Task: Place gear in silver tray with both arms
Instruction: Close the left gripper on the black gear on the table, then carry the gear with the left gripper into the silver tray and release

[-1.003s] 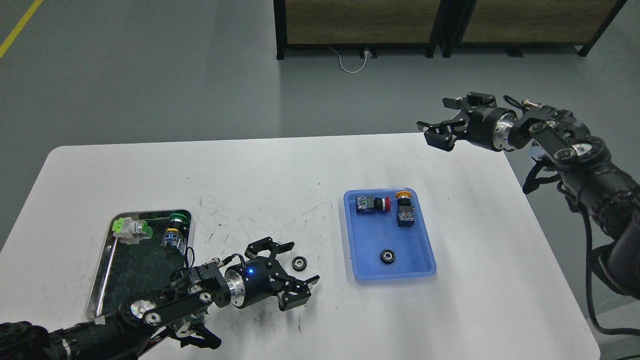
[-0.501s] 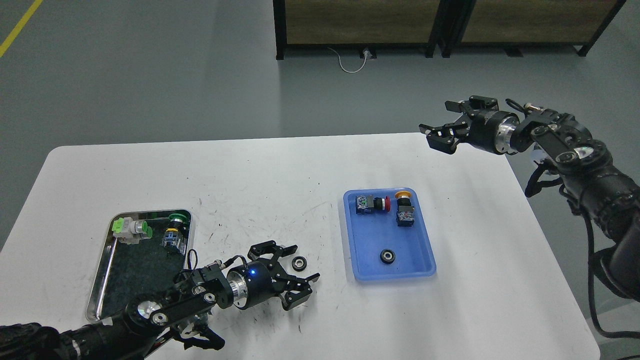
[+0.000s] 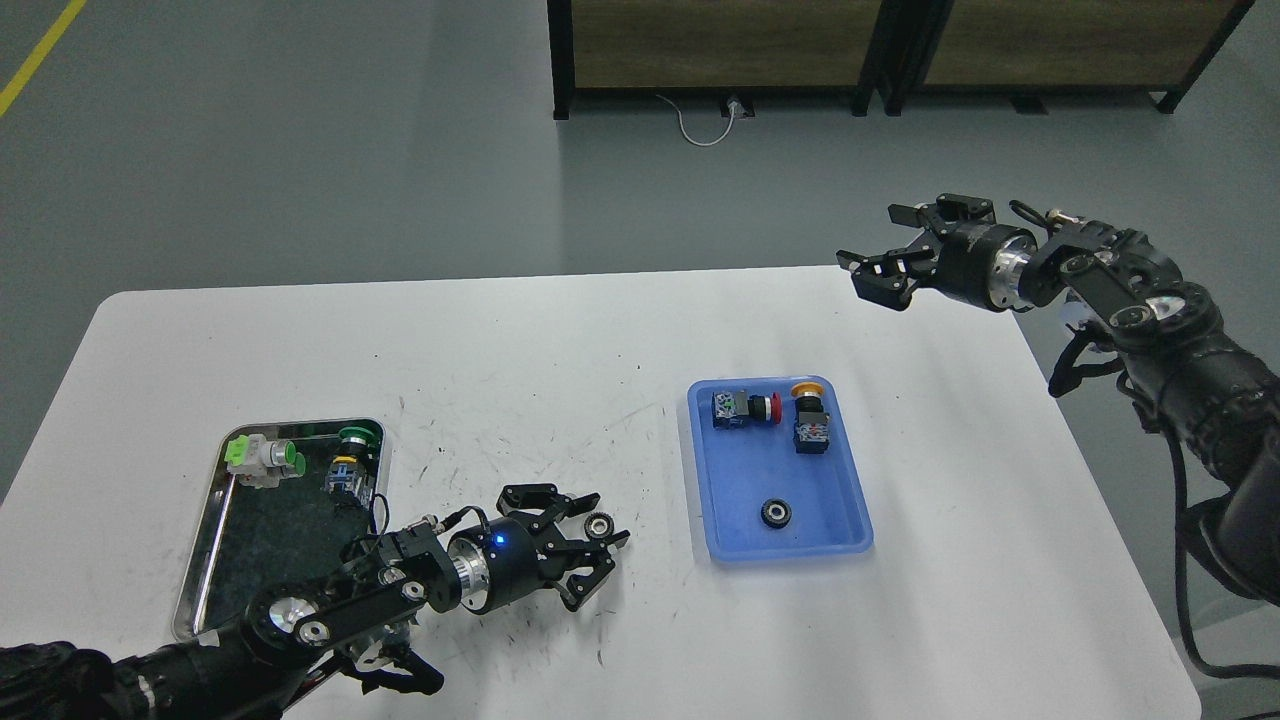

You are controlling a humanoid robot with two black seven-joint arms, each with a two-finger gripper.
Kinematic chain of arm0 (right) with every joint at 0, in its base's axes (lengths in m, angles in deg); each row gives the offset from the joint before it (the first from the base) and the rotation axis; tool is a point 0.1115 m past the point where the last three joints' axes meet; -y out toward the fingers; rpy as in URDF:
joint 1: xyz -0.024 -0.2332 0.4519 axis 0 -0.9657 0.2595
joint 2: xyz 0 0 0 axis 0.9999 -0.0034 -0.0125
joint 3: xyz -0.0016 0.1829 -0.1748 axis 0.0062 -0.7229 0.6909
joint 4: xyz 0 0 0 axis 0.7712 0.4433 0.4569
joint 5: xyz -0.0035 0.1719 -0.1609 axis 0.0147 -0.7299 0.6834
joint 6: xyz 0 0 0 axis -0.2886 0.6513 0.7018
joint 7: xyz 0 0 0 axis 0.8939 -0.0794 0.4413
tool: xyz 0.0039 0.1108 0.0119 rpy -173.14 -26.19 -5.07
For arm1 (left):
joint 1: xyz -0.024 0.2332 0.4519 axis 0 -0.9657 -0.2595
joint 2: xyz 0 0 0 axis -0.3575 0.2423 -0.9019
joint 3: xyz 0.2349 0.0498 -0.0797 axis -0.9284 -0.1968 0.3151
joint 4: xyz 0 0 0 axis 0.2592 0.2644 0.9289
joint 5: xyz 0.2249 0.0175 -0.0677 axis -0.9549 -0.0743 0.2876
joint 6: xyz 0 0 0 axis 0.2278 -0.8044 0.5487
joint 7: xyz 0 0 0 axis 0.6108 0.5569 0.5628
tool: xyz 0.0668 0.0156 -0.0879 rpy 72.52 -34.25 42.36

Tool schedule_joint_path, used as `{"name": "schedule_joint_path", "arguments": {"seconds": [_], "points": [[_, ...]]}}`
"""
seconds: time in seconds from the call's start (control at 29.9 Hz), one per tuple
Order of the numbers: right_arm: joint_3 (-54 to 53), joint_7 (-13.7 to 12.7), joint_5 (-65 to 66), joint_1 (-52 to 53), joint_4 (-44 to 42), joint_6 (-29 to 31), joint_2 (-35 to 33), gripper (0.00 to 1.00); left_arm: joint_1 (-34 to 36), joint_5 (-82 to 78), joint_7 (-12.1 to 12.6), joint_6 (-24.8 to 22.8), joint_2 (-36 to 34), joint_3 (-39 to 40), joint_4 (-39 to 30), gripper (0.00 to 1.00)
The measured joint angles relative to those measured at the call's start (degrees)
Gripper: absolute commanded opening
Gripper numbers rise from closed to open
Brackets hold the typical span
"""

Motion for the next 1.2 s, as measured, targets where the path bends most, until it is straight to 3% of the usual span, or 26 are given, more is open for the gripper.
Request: {"name": "schedule_joint_path", "arguments": {"seconds": [0.37, 0.63, 0.94, 1.2], "points": [[0.0, 0.03, 0.0, 0.02, 0.0, 0.0, -0.22, 0.85, -0.25, -0.06, 0.04, 0.16, -0.01, -0.33, 0.01, 0.28], [0.0, 0.13, 0.0, 0.02, 0.0, 0.0, -0.39, 0.85, 1.05, 1.01, 0.03, -0.25, -0.87, 1.02, -0.57, 0.28], [-0.02, 0.5, 0.0, 0.08, -0.01, 0.0, -1.39, 0.86, 3.87, 3.85, -0.12, -2.49, -9.36, 4.79, -3.87, 0.28], [-0.66, 0.67, 0.0, 0.17, -0.14, 0.0, -1.02, 0.86, 3.19, 3.93, -0.09, -3.02, -24.74, 5.23, -14.61, 0.28]]}}
